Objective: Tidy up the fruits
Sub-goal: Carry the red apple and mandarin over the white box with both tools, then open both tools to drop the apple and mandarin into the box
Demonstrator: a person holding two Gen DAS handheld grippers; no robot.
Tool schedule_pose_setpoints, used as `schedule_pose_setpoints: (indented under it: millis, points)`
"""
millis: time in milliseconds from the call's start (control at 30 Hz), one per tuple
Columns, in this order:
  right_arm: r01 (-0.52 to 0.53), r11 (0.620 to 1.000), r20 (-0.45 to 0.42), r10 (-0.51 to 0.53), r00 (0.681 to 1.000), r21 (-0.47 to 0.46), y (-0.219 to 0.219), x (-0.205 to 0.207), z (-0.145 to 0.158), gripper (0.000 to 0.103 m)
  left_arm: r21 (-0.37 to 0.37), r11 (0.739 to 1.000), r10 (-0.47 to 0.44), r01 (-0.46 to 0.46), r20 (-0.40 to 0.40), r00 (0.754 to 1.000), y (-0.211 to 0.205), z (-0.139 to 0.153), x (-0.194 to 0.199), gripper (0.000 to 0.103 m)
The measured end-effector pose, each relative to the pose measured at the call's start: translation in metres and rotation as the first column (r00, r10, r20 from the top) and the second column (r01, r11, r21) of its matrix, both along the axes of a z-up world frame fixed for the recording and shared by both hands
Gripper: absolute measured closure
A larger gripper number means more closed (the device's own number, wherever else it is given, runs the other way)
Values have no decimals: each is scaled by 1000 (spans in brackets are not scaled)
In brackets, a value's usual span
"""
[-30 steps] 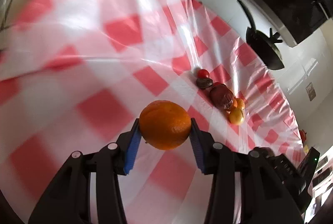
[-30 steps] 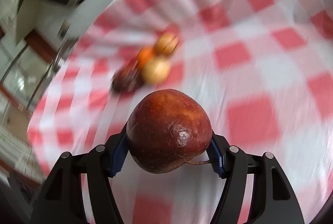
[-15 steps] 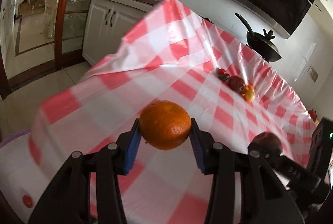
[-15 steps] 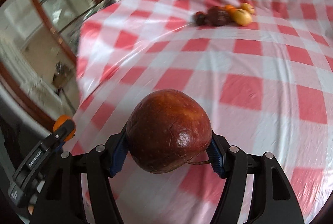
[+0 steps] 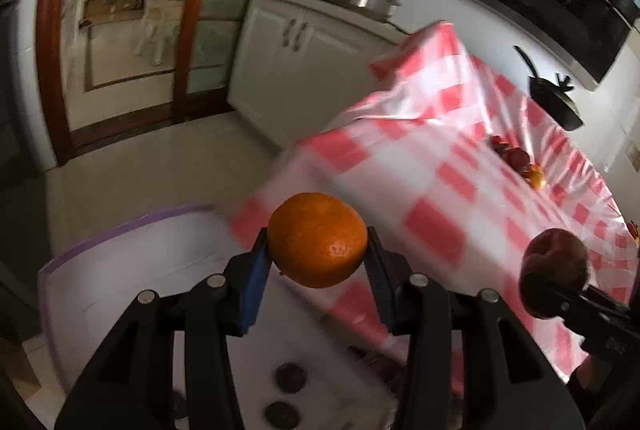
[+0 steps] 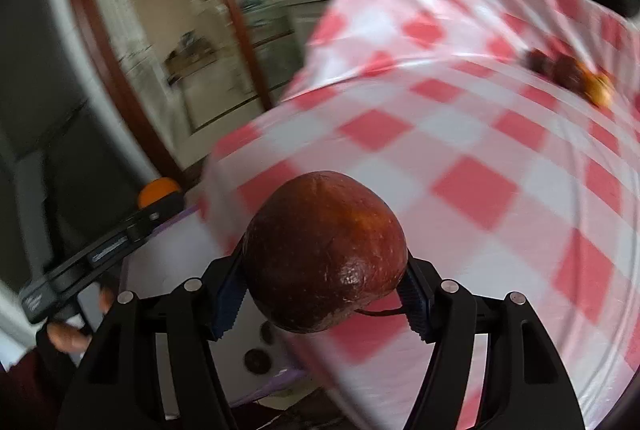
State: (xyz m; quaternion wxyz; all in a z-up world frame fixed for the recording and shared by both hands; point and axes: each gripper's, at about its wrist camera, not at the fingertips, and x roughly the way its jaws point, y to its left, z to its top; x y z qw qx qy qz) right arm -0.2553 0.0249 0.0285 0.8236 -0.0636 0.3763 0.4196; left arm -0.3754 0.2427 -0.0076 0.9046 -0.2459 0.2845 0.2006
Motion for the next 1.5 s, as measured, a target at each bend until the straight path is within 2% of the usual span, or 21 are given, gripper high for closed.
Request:
schedule_pose_setpoints:
  millis: [133, 200, 367, 567, 800, 1200, 1267, 1333, 1433, 1467, 1500]
  points:
    - [-131, 991, 54, 133, 990, -37, 26, -36, -3, 38, 6, 999, 43, -43, -55, 998, 17, -19, -26, 57]
    - [-209, 975, 58, 214, 975, -74, 42, -56, -12, 38, -8, 998, 58, -59, -85, 995, 24, -30, -36, 57]
    - [-323, 927, 49, 337, 940, -193, 71, -88, -45, 38, -34, 993, 100, -109, -200, 975, 39, -62, -56, 57]
    - [-382, 883, -15, 393, 919, -272, 91, -101, -81, 38, -15, 989, 132, -146, -340, 931, 43, -91, -68, 57]
    - [-397, 851, -75, 396, 915, -344, 108, -102, -111, 38, -43, 979, 159, -198, -442, 883, 51, -121, -73, 57]
    - [-397, 761, -42, 439, 897, -513, 127, -111, -158, 38, -67, 968, 186, -243, -458, 869, 58, -127, -69, 55]
    - [-398, 751, -31, 451, 892, -528, 128, -115, -159, 38, -65, 966, 195, -251, -453, 870, 59, -129, -70, 48]
    - [-402, 743, -31, 458, 888, -535, 129, -116, -160, 38, -61, 963, 208, -262, -446, 870, 59, -128, -71, 34]
    - [-405, 721, -27, 473, 880, -561, 134, -126, -167, 38, -63, 957, 231, -284, -429, 873, 60, -127, -73, 23]
    - [-406, 726, -18, 478, 878, -555, 133, -127, -165, 34, -68, 954, 238, -292, -422, 875, 61, -126, -74, 22]
    - [-406, 732, -7, 481, 877, -547, 132, -128, -163, 23, -71, 953, 241, -296, -417, 876, 62, -126, -74, 20]
